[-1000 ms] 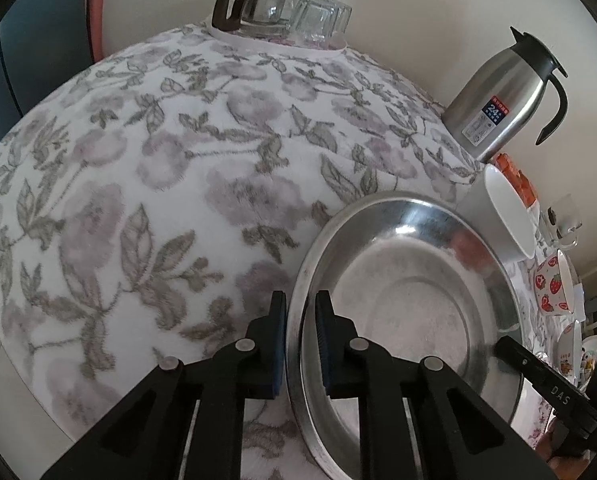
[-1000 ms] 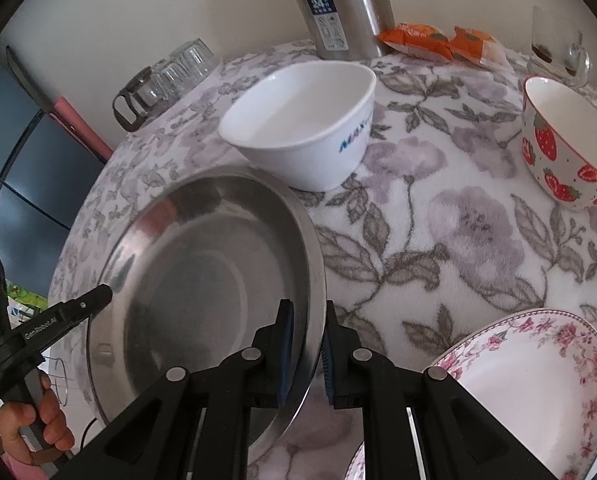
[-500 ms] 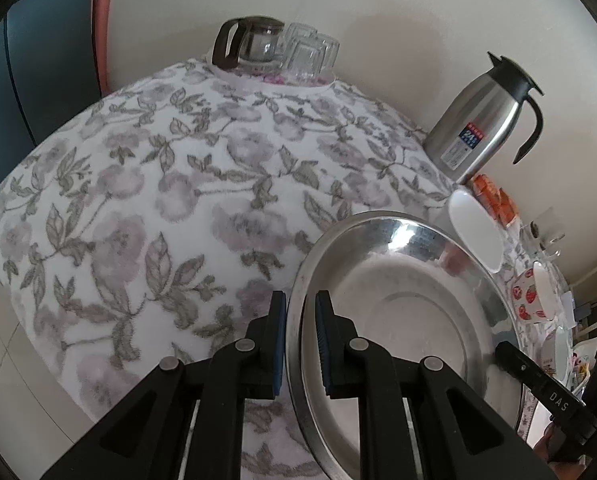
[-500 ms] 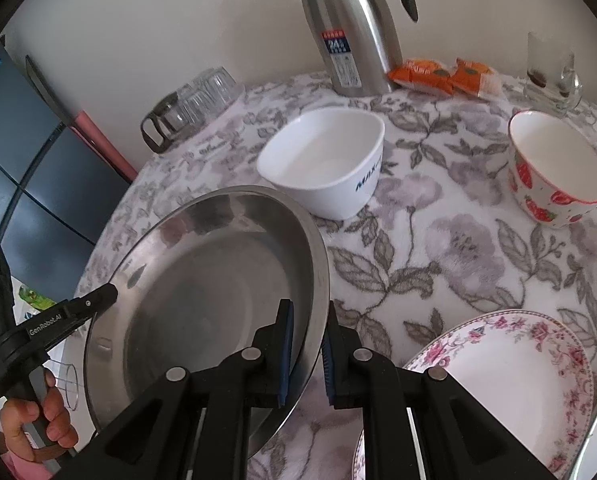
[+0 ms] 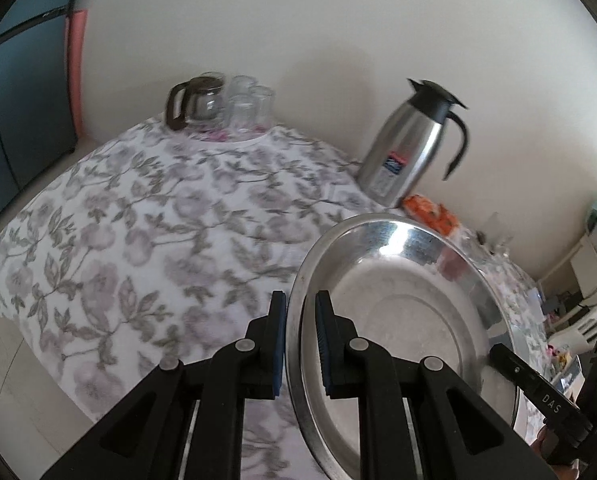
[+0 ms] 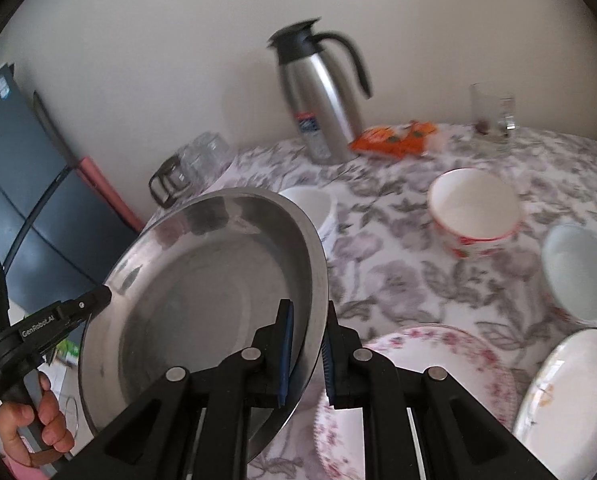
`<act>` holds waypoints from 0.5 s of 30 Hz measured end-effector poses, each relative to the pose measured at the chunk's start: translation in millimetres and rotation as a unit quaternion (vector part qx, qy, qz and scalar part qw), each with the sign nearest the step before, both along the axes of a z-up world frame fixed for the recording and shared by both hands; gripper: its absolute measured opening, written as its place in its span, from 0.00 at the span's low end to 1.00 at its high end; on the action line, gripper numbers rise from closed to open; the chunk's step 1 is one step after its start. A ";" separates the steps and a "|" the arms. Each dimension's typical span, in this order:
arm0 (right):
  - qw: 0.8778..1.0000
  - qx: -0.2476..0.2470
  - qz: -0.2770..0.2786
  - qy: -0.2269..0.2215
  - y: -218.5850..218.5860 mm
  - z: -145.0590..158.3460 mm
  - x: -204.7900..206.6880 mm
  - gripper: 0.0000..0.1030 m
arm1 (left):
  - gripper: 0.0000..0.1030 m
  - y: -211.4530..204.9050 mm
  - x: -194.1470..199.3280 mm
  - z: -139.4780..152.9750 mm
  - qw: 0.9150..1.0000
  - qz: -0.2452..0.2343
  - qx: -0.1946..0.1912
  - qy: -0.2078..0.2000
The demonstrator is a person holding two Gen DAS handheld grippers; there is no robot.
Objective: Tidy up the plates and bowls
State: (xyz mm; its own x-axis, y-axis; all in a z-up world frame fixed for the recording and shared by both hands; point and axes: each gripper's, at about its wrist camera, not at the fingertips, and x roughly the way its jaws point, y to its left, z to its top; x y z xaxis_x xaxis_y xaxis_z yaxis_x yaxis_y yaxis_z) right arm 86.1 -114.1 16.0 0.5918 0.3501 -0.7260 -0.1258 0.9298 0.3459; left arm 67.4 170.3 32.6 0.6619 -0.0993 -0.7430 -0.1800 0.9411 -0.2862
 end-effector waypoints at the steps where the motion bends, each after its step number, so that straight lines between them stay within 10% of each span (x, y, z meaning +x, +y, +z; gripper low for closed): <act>1: 1.000 -0.001 -0.008 -0.002 -7.6 2.0 -3.3 0.14 | 0.14 -7.0 0.1 1.3 1.000 -0.005 0.001 -0.001; 15: 0.994 -0.007 -0.112 0.002 -107.5 -4.6 -49.7 0.14 | 0.14 -110.7 -4.8 -4.6 0.998 -0.062 -0.001 0.015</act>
